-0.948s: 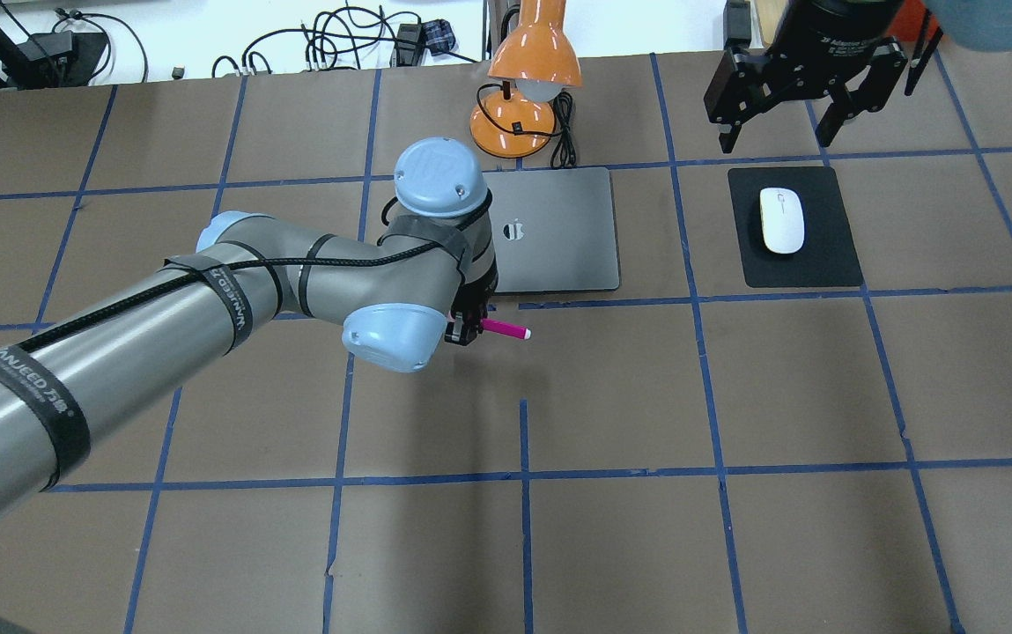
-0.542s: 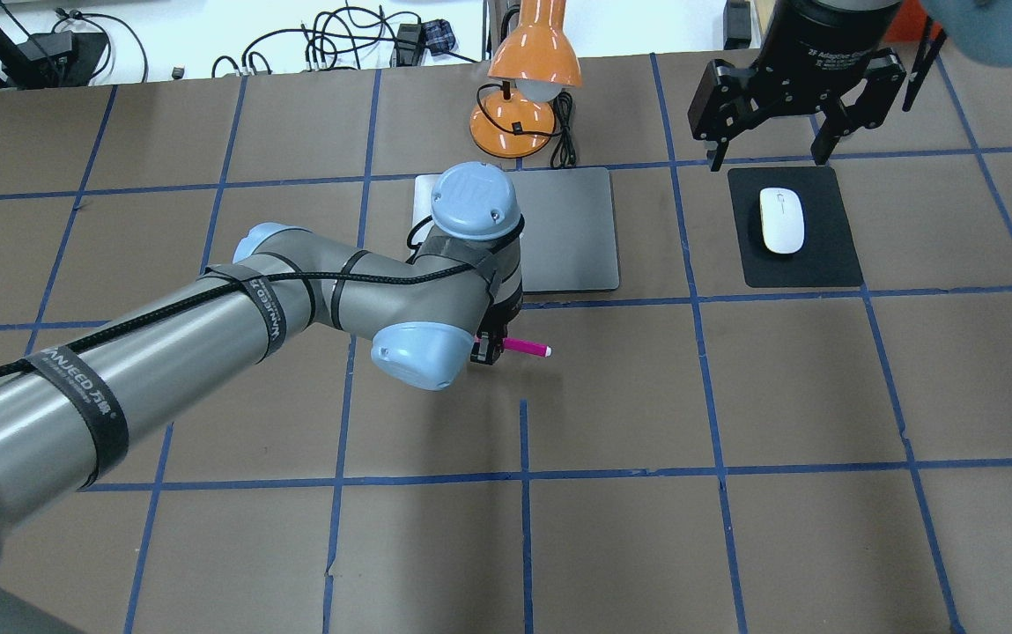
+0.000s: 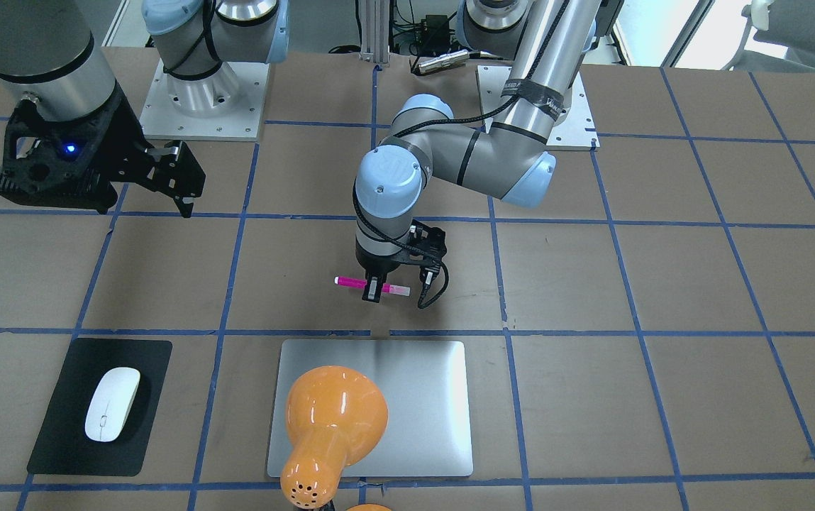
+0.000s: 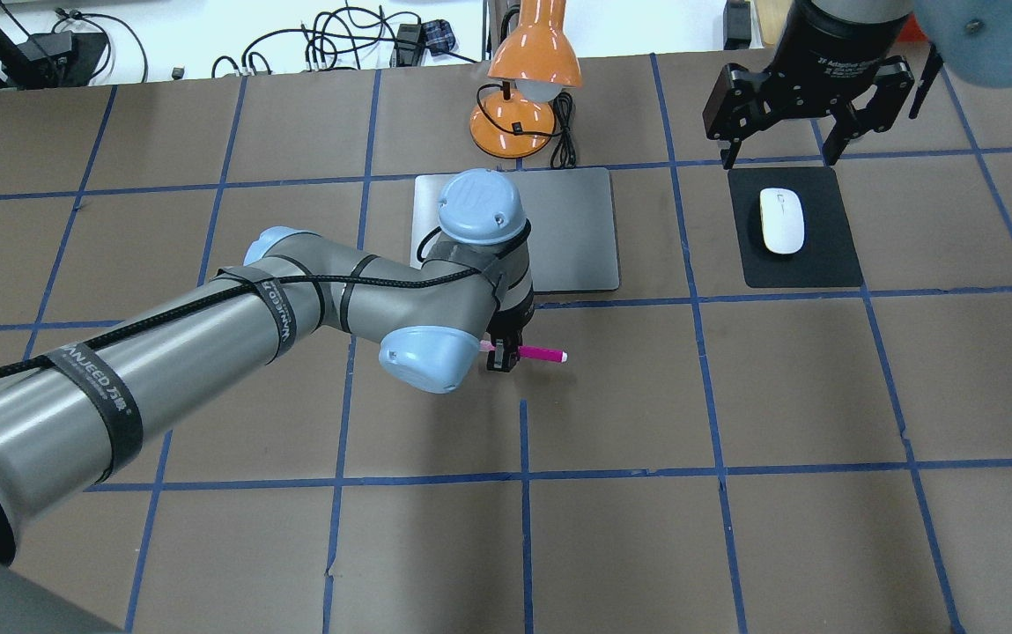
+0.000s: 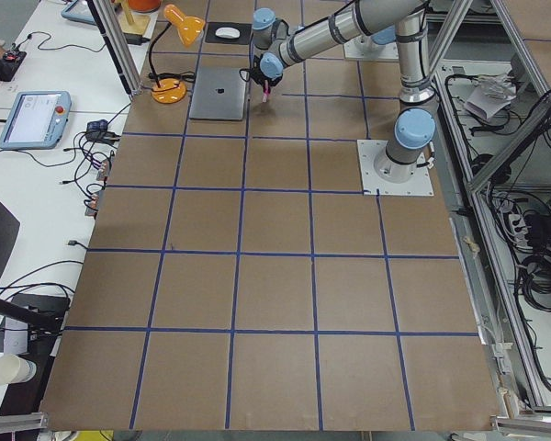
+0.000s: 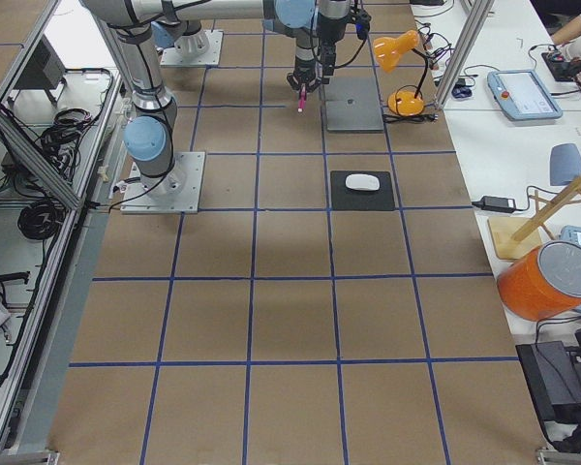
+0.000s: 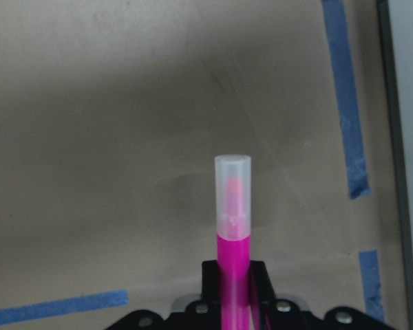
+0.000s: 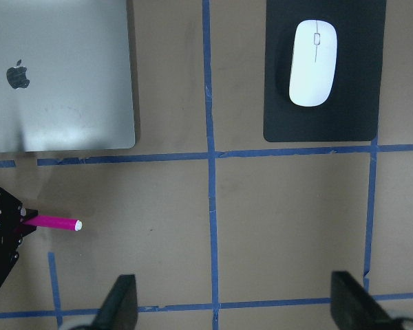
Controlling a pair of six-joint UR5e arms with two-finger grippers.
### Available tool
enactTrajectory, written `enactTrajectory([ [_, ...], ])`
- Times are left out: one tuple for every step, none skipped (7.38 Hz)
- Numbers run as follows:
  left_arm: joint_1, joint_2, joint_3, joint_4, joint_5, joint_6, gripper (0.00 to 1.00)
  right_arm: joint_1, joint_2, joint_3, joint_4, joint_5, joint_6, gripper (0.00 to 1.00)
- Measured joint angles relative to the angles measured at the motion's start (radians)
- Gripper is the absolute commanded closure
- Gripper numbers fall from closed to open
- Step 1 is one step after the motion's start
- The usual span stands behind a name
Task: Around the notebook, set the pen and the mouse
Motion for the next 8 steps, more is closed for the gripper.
enactTrajectory([
  [-0.001,-0.001,-0.001,-0.002,-0.004,-0.001,0.75,-0.004,0.001,0.002,-0.008,0.000,-0.001,0.00],
  [-0.001,-0.003,-0.001,-0.003,-0.005,0.000,0.46,-0.005,0.001,0.003,-0.010,0.000,0.002,0.00],
  [-0.002,-0.005,0.000,-0.004,-0.006,0.000,0.14,-0.005,0.001,0.003,-0.013,0.003,0.004,0.00],
  [-0.004,-0.007,0.004,-0.006,-0.005,0.003,0.00,-0.005,-0.001,0.005,-0.017,0.008,0.006,0.00],
  [-0.004,-0.007,0.007,-0.009,-0.002,0.013,0.00,-0.004,-0.001,0.006,-0.019,0.010,0.007,0.00],
  [-0.003,0.000,0.010,-0.009,0.002,0.039,0.00,-0.003,0.000,0.007,-0.020,0.011,0.008,0.00],
  [0.000,0.013,0.015,-0.007,0.008,0.107,0.00,-0.003,0.000,0.008,-0.019,0.013,0.010,0.00],
  [0.007,0.029,0.026,-0.006,0.027,0.193,0.00,-0.002,0.000,0.008,-0.020,0.014,0.011,0.00],
])
